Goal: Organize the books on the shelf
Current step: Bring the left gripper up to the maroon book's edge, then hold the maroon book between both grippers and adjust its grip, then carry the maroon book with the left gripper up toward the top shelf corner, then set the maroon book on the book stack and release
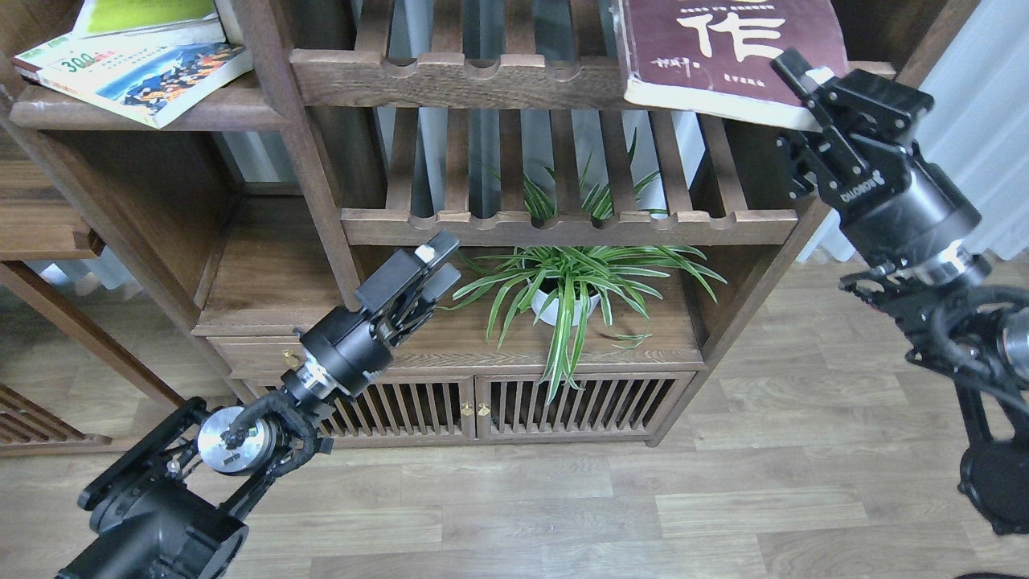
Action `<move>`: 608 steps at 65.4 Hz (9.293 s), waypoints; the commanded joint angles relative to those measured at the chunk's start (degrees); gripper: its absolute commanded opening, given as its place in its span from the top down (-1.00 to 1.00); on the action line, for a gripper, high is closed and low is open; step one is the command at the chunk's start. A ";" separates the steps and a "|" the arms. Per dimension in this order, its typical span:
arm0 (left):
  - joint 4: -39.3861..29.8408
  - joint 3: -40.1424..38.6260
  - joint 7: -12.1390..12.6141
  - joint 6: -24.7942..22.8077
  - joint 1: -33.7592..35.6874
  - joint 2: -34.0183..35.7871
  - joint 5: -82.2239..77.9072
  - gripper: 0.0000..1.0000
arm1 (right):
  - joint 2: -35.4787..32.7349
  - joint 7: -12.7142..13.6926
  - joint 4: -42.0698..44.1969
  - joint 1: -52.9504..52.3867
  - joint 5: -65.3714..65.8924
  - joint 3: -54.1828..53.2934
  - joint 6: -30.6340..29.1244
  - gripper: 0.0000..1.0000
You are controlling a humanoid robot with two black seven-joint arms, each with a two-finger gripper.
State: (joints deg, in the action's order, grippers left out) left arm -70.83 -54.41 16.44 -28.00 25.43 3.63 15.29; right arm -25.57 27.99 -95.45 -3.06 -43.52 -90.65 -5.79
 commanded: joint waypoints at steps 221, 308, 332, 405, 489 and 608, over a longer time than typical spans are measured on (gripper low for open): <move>2.36 0.09 -5.81 0.00 13.33 -3.63 -2.28 -0.99 | 8.35 0.01 6.85 -6.08 7.04 18.84 -11.70 0.89; 4.91 -1.84 -2.47 0.00 11.66 -3.63 -2.72 -0.97 | 10.98 0.01 8.44 -9.77 6.95 18.49 -10.73 0.89; 6.67 -3.16 -2.64 0.00 11.74 -3.63 -2.55 -0.99 | 12.21 0.01 8.44 -10.91 7.13 18.75 -9.86 0.89; 8.08 -2.81 -3.87 0.00 17.46 -3.63 -1.93 0.56 | 14.94 0.01 8.53 -10.91 9.86 21.21 -9.77 0.90; 0.61 1.24 6.23 0.00 10.25 12.18 -2.63 0.93 | 15.38 0.01 23.38 -7.49 20.93 20.68 -10.38 -0.76; -3.70 -12.56 6.15 0.00 14.29 61.41 -3.95 0.90 | 19.95 0.01 28.39 -7.05 23.83 22.27 -10.29 -0.87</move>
State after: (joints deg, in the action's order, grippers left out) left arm -75.96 -65.79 22.58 -28.02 39.74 64.39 11.32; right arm -5.63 28.00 -67.06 -10.25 -19.76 -68.38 -15.99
